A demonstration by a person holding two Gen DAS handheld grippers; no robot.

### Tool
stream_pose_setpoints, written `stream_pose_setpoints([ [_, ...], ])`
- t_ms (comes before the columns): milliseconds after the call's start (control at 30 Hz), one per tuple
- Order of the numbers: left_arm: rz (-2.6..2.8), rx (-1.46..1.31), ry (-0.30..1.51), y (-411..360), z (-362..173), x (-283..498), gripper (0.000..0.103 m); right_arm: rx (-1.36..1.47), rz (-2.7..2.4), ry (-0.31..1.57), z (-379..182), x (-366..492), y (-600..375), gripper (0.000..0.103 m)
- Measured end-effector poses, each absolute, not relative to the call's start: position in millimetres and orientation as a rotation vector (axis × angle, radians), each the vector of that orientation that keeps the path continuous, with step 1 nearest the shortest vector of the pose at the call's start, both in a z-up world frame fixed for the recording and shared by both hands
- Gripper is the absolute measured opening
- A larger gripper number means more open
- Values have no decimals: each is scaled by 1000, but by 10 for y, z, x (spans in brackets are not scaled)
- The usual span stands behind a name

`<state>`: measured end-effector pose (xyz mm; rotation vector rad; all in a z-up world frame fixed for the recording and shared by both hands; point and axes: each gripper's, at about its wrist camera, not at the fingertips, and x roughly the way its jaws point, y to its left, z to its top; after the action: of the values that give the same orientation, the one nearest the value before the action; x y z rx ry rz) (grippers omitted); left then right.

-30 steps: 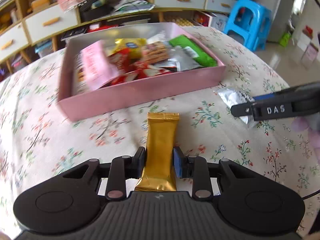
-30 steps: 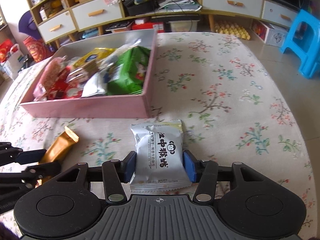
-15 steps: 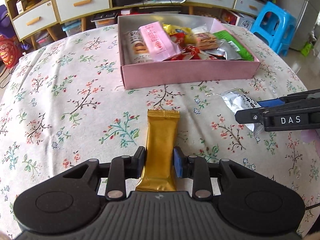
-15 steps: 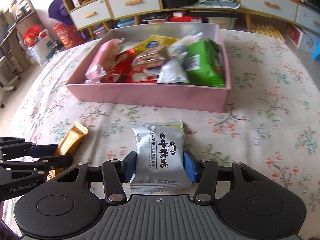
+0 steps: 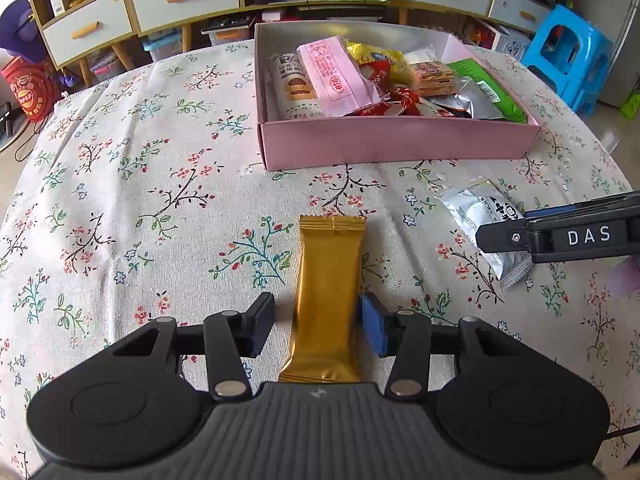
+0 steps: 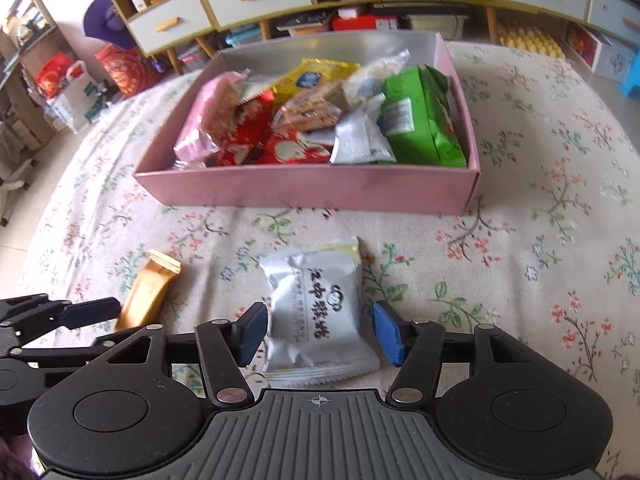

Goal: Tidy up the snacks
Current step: 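Lift both items and lower them into the pink box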

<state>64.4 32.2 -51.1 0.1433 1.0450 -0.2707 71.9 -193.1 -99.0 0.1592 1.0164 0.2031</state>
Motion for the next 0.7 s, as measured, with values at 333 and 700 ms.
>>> stream_pose_setpoints([
  [333, -284, 174, 1049, 286, -487, 611, 27, 61, 195, 1015, -983, 691, -1773, 50],
  [700, -285, 74, 1040, 430, -354, 647, 26, 123, 198, 1009, -868, 698, -1846, 46],
])
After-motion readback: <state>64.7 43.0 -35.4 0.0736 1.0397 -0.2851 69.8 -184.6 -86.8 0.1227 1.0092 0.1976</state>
